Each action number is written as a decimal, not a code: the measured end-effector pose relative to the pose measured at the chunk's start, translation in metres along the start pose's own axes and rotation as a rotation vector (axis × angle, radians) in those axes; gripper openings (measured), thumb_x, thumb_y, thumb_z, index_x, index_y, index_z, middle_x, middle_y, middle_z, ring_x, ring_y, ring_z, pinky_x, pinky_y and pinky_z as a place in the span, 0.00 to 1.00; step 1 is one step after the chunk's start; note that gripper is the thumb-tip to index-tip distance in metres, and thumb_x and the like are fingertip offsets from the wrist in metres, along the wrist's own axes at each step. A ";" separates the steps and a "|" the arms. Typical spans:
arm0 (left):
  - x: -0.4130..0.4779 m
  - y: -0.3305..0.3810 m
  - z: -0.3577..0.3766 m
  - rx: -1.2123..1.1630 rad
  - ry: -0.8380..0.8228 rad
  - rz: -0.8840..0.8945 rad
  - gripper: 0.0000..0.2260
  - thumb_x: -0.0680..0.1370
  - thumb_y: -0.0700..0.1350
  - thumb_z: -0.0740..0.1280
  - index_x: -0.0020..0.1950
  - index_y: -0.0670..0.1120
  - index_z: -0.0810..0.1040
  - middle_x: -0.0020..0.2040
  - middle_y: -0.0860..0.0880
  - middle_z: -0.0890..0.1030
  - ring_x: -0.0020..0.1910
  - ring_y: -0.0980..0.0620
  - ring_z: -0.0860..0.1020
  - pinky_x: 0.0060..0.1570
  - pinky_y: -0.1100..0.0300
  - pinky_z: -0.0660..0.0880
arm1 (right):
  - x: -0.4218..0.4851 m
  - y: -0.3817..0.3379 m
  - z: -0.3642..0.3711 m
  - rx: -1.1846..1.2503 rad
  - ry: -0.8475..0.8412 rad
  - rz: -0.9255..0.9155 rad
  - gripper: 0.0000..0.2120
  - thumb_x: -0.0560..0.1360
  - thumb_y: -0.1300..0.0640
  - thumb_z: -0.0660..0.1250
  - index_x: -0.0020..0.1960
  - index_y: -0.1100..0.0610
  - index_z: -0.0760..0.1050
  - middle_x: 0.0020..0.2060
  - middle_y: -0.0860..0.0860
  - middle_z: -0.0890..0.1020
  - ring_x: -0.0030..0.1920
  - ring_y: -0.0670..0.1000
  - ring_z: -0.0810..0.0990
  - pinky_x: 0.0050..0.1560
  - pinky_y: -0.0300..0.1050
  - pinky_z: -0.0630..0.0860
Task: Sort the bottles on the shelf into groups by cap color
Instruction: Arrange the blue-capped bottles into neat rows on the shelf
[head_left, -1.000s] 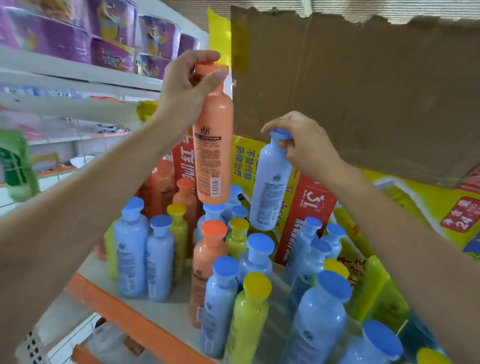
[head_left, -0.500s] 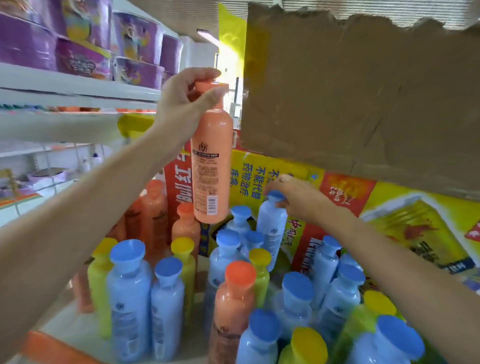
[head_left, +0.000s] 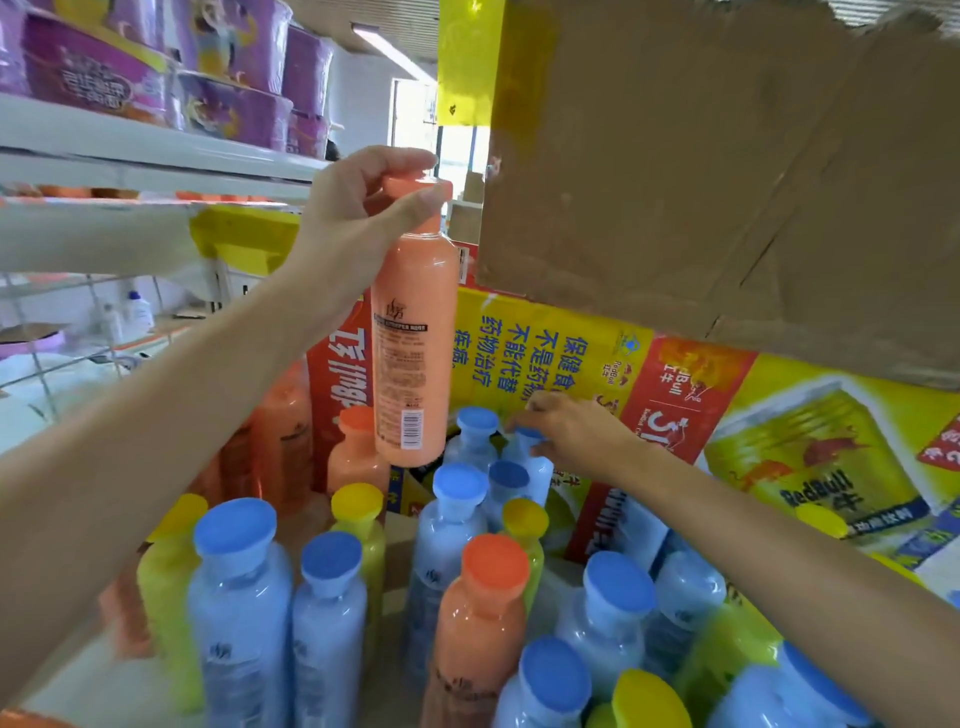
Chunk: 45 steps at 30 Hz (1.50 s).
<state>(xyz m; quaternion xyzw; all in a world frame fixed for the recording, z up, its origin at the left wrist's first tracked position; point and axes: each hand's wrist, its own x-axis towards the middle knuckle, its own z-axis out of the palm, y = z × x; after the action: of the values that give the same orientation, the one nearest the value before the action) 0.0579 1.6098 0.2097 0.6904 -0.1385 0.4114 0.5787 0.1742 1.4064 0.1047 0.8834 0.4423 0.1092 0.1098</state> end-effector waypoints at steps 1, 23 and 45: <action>0.000 0.000 0.000 -0.003 -0.004 -0.001 0.11 0.68 0.49 0.69 0.50 0.53 0.76 0.44 0.52 0.78 0.40 0.62 0.76 0.44 0.69 0.73 | 0.000 -0.001 0.000 -0.008 0.006 -0.001 0.21 0.76 0.56 0.63 0.68 0.48 0.66 0.57 0.54 0.70 0.56 0.55 0.73 0.40 0.43 0.63; 0.006 0.027 -0.059 0.093 0.180 0.056 0.08 0.72 0.45 0.69 0.51 0.51 0.77 0.46 0.51 0.78 0.46 0.57 0.76 0.47 0.64 0.74 | 0.006 -0.027 -0.040 0.125 0.183 -0.033 0.20 0.77 0.47 0.61 0.68 0.46 0.65 0.66 0.45 0.71 0.63 0.49 0.73 0.54 0.43 0.71; -0.040 -0.074 -0.152 0.451 0.092 -0.243 0.15 0.67 0.38 0.74 0.50 0.49 0.75 0.47 0.46 0.79 0.48 0.48 0.77 0.50 0.56 0.74 | 0.079 -0.130 -0.039 0.218 0.156 -0.140 0.19 0.76 0.47 0.62 0.66 0.48 0.69 0.61 0.49 0.73 0.64 0.51 0.70 0.54 0.48 0.72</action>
<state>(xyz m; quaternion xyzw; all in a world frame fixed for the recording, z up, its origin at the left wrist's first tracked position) 0.0207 1.7586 0.1284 0.7942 0.0670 0.3903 0.4609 0.1100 1.5497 0.1119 0.8460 0.5191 0.1208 -0.0141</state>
